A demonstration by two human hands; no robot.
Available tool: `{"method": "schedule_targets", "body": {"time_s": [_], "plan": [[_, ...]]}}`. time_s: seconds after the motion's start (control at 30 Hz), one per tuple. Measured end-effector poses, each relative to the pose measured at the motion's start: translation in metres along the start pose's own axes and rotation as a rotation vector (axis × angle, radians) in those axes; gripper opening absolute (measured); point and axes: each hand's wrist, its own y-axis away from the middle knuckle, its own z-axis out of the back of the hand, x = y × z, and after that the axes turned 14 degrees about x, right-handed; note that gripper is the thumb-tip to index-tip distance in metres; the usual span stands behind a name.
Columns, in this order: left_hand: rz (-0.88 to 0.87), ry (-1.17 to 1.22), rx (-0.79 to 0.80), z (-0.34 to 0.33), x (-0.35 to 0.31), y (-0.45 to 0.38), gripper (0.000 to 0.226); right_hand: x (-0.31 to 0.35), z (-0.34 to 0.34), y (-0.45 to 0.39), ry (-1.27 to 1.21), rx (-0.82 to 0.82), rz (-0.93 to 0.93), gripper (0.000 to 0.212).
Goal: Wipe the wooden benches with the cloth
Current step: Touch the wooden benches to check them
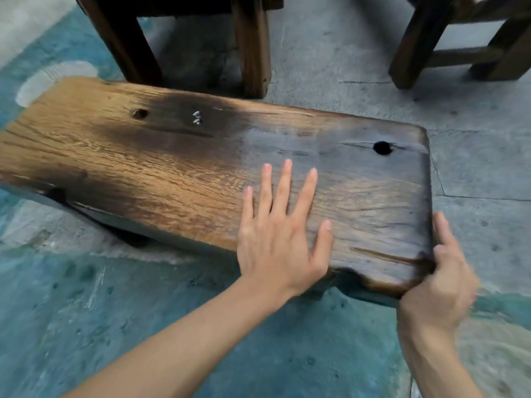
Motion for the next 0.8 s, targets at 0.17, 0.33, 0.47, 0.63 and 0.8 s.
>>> {"method": "schedule_targets", "body": {"time_s": [0.17,0.33,0.47,0.63,0.8], "plan": [[0.044,0.014,0.078,-0.002,-0.037,-0.073,0.072,-0.003,-0.001,-0.102,0.181,0.089,-0.019,0.06],[0.141,0.031,0.117,-0.001,-0.051,-0.125,0.071,0.0,-0.012,-0.168,0.304,0.324,-0.091,0.058],[0.157,0.017,0.1,-0.002,-0.053,-0.128,0.073,-0.003,-0.01,-0.174,0.344,0.37,-0.142,0.067],[0.188,-0.035,0.186,0.002,-0.053,-0.128,0.074,0.003,-0.007,-0.173,0.456,0.433,-0.272,0.071],[0.22,-0.073,0.284,0.012,-0.058,-0.13,0.067,0.019,-0.007,-0.176,0.551,0.533,-0.31,0.067]]}}
